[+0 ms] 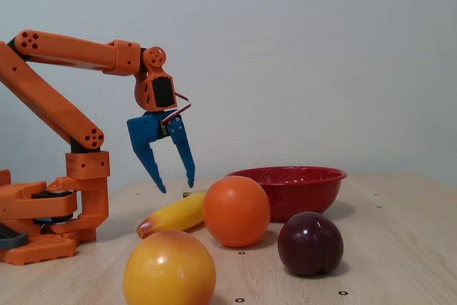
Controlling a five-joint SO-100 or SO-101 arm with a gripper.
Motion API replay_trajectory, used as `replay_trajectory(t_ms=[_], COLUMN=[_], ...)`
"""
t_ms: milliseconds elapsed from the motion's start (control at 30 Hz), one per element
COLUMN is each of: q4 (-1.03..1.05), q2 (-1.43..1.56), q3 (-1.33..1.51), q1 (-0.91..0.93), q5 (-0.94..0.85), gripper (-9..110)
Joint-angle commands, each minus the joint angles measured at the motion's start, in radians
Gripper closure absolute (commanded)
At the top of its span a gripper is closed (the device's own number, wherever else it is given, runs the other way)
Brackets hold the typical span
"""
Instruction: Put banana in the red bowl.
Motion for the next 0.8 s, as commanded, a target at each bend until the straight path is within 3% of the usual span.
replay_trajectory(t_ms=[0, 767], q4=[-0.037, -0.11], q2=[-0.018, -0.181], q3=[-0.081, -0.104], q1=[-0.017, 0.02], q5=[0.017, 0.021], gripper=[83, 81])
